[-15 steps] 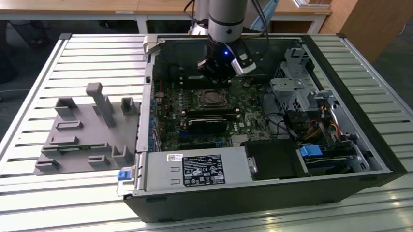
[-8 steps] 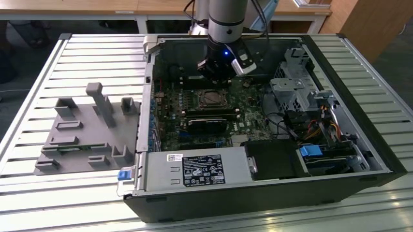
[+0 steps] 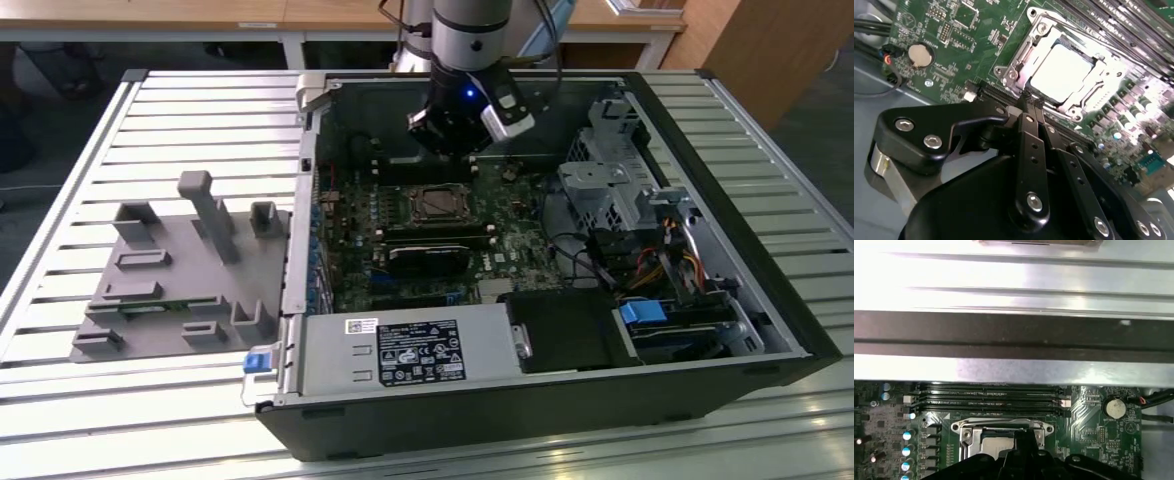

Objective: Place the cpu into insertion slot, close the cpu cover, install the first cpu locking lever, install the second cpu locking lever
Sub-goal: 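Install the second cpu locking lever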

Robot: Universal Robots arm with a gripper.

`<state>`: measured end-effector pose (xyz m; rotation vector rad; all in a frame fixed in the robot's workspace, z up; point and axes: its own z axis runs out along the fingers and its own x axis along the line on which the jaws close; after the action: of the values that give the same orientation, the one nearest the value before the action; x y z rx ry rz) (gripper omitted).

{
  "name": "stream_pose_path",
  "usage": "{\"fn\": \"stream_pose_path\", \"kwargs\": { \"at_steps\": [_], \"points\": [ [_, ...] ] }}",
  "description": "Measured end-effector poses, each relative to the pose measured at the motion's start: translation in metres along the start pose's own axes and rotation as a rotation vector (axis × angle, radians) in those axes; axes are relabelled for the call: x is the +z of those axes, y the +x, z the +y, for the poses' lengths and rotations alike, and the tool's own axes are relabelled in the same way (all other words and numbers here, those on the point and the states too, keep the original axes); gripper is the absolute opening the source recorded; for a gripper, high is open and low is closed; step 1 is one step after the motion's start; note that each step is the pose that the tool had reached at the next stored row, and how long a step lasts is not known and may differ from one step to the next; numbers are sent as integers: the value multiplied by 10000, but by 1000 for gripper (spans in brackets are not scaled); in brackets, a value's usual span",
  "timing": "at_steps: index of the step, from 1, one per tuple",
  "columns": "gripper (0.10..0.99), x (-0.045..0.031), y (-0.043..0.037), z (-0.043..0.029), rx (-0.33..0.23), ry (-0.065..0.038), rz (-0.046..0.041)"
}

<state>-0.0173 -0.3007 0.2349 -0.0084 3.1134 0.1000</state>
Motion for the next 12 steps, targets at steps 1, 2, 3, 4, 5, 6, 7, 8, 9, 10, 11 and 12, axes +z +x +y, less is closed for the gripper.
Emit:
{"fn": "stream_pose_path", "kwargs": {
  "at_steps": [1,2,3,4,5,6,7,8,9,10,11,12],
  "points": [
    [122,-27,-1,2,0,-2,-1],
    [122,-57,-2,4,0,0,0],
    [122,-85,-2,6,-1,1,1],
    [122,-101,-3,7,-1,0,10],
    [122,-107,-3,7,1,1,32],
    [122,-107,-4,7,4,-4,71],
    [122,-108,-3,7,7,-3,126],
    [122,-109,-3,7,11,-1,183],
    [122,-109,-3,7,15,0,234],
    [122,-109,-3,6,16,-1,250],
    [122,-109,-3,4,16,-4,257],
    [122,-109,-3,4,18,-5,263]
  ]
}}
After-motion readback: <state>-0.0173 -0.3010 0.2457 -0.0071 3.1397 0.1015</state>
